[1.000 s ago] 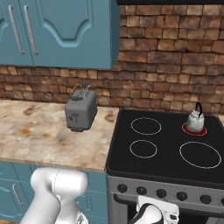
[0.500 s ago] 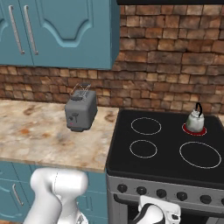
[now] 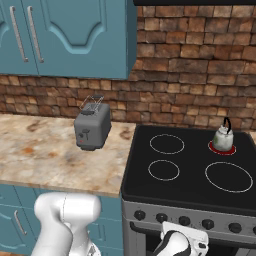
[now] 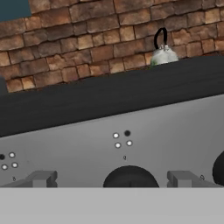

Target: Lower the heat of the kettle.

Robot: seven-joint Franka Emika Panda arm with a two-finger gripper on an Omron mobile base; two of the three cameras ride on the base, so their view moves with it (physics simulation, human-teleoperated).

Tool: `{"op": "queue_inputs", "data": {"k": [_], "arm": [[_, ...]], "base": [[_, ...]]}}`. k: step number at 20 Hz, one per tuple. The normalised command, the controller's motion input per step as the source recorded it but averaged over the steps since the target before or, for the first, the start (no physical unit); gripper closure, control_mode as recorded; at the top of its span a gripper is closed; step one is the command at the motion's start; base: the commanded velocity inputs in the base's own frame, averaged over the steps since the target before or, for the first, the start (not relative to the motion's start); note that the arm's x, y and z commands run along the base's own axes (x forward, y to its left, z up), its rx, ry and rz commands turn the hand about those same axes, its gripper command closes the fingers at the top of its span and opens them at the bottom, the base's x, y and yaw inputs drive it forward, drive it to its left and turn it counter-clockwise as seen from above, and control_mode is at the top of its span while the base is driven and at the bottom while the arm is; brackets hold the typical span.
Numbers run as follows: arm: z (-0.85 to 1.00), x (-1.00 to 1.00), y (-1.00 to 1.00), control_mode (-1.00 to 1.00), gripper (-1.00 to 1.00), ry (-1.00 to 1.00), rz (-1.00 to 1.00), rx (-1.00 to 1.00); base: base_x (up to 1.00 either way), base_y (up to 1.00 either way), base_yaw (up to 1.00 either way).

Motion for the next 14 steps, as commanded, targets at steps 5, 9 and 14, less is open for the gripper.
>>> {"op": "queue_inputs", "data": {"k": [5,9,14], "arm": [[-0.09,0.07,0.0,-1.0,-1.0,0.0,0.0,0.0],[-0.08,0.08,0.0,-1.0,-1.0,0.0,0.0,0.0],[-0.09,0.04,-0.02,-1.0,-1.0,0.0,0.0,0.0]], "base": [[0.0,0.0,0.0],[0.0,0.0,0.0],[0.0,0.0,0.0]]}}
